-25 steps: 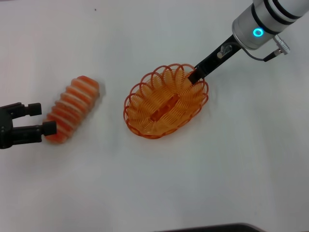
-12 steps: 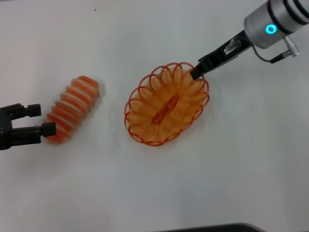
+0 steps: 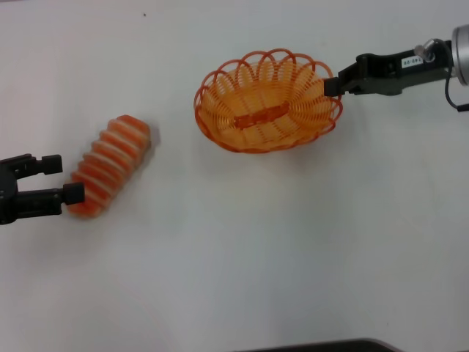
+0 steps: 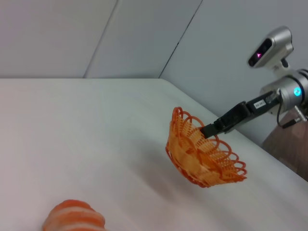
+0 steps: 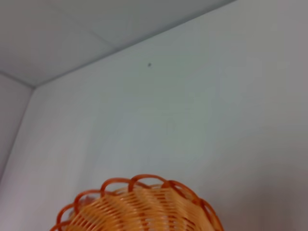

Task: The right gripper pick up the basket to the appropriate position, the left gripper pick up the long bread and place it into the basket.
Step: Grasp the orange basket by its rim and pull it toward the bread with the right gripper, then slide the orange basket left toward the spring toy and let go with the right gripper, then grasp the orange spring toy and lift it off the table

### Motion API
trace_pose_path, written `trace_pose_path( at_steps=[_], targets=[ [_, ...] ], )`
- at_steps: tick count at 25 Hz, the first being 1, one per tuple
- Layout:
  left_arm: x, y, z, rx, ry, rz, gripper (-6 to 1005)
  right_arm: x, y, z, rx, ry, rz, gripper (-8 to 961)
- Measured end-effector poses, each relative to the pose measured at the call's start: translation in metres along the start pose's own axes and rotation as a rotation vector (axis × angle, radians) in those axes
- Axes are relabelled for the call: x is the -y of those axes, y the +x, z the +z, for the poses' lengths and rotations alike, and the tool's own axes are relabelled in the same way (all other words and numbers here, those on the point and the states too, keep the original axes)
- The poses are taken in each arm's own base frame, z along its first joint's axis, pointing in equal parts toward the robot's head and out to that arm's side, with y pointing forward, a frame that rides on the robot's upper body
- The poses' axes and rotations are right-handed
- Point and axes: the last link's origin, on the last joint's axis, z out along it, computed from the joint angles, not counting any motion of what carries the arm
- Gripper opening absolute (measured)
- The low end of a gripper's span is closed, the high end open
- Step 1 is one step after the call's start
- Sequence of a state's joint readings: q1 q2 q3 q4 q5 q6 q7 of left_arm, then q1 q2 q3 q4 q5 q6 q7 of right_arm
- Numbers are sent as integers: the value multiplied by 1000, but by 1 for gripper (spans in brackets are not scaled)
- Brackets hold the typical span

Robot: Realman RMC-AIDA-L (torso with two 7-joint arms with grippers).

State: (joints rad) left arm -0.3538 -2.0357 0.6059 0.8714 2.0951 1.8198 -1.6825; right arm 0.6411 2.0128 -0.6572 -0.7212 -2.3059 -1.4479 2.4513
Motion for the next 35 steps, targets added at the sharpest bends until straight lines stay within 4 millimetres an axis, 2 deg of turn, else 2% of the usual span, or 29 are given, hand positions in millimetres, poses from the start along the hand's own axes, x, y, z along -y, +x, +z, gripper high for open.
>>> trace_pose_path(
  at_steps=[8, 16, 20, 24, 29, 32, 35],
  targets=[
    [0, 4, 2, 1, -7, 9, 919, 13, 23, 20, 53, -20, 103, 51],
    [0, 4, 3, 1, -9, 10, 917, 15, 34, 32, 80, -51, 173, 64],
    [0, 4, 4, 0, -10, 9, 918, 18, 36, 31, 97, -56, 197, 250],
    [0, 3, 3, -3, -8, 7, 918, 22, 31, 19, 150, -72, 207, 367],
    [0, 2, 1, -8, -3, 3, 919, 20, 10, -15, 279, -133, 141, 485],
    [0, 3, 0, -14, 1, 1, 919, 5, -2, -37, 362, -220, -24, 555],
    [0, 4, 0, -15, 0, 3, 919, -19, -3, -51, 369, -292, -339, 663]
  ],
)
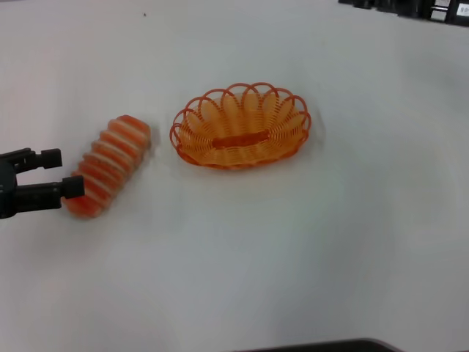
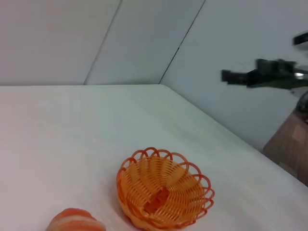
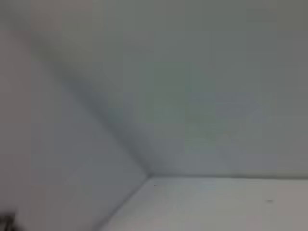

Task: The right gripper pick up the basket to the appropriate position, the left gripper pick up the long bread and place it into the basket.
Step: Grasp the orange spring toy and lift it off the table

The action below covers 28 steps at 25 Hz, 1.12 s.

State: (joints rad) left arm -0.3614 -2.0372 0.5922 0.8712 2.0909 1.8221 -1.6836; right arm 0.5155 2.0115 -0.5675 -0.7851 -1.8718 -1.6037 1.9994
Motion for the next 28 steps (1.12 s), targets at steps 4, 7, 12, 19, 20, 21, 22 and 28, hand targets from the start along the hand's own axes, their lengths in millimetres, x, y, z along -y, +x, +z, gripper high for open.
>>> trace_pose_path(
  at_steps=[4, 7, 12, 19, 20, 21, 22, 28],
  targets=[
    [0, 2, 1, -1, -2, 1, 918, -23, 7, 2, -178, -120, -357, 838],
    [1, 5, 2, -1, -4, 1, 918, -23, 15, 3, -313, -110, -481, 901],
    [2, 12, 3, 2, 1, -1, 918, -22, 17, 2, -362, -79, -588, 891],
    [-3, 54, 3, 37, 82, -104, 917, -20, 18, 6, -354, -64, -593, 886],
    [-4, 60, 5, 60, 111, -109, 917, -21, 19, 7, -354, -65, -594, 886],
    [-6, 63, 6, 77, 134, -111, 917, -21, 19, 8, -353, -64, -596, 886],
    [-6, 68, 9, 114, 184, -105, 917, -21, 19, 9, -354, -65, -597, 886],
    [-2, 75, 32, 288, 421, -122, 917, -20, 20, 11, -352, -54, -597, 886]
  ],
)
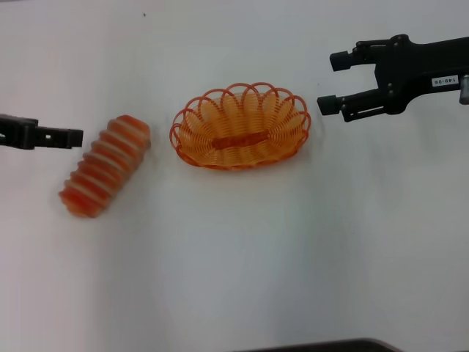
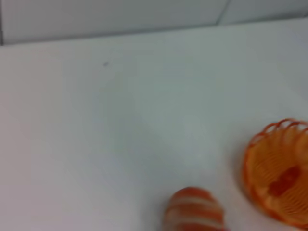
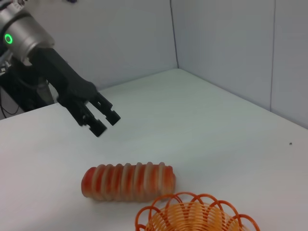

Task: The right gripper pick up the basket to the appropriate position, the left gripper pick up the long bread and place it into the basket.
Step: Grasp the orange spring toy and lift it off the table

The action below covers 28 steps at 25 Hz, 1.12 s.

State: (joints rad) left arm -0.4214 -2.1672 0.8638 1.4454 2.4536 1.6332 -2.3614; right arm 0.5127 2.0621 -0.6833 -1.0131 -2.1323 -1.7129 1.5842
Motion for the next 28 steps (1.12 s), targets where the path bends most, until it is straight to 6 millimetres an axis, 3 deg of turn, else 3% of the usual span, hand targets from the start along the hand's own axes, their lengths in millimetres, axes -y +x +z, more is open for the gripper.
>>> trace_pose_path(
  at_steps=[9, 21, 28],
  targets=[
    [1, 8, 37, 64, 175, 8, 916, 1, 0, 4, -3, 11, -1, 886],
    [-28, 6, 65, 151, 106, 108, 901, 4, -1, 8, -8, 27, -6, 886],
    [-36, 5, 80, 165, 113, 133, 886, 4, -2, 9, -7, 29, -8, 886]
  ],
)
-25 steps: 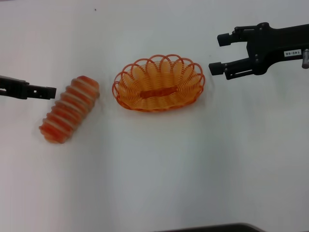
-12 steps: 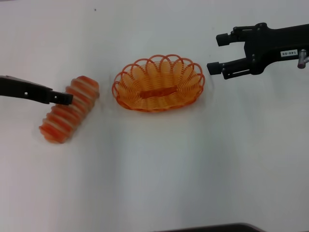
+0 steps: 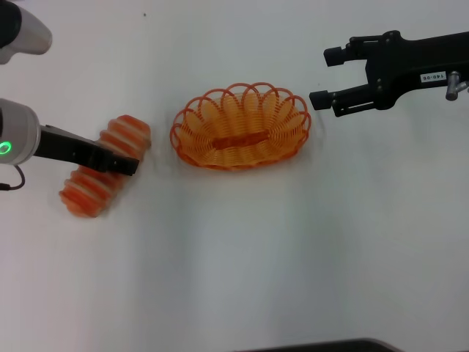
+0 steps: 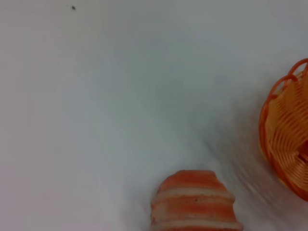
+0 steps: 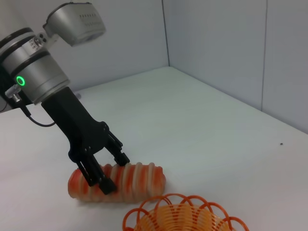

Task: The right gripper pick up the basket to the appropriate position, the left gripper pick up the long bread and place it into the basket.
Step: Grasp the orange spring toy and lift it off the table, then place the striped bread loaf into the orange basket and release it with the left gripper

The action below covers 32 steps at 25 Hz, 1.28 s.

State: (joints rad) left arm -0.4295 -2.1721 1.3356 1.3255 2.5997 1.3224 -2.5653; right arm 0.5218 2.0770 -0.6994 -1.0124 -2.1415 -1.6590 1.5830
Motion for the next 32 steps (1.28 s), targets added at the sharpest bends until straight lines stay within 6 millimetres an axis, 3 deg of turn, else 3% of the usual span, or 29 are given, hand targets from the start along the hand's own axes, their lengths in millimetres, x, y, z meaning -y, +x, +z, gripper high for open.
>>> trace_pose_path(
  at_steps=[6, 11, 17, 20, 25, 26, 32],
  targets=[
    [1, -2, 7, 16, 0, -19, 873, -1, 2, 1, 2, -4, 10, 887],
    [-1, 1, 4, 1, 2, -7, 668, 0, 4, 0, 5, 2, 15, 887],
    [-1, 2, 3, -1, 3, -1, 533, 0, 6, -2, 11, 7, 17, 887],
    [1, 5, -3, -18, 12, 3, 517, 0, 6, -3, 12, 9, 18, 887],
    [0, 15, -21, -68, 39, 52, 491, 1, 5, -7, 17, 14, 28, 887],
    [-2, 30, -41, -128, 68, 112, 485, 2, 5, -9, 19, 17, 35, 887],
    [-17, 62, -50, -203, 48, 240, 438, 7, 11, -29, 43, 53, 86, 887]
  ],
)
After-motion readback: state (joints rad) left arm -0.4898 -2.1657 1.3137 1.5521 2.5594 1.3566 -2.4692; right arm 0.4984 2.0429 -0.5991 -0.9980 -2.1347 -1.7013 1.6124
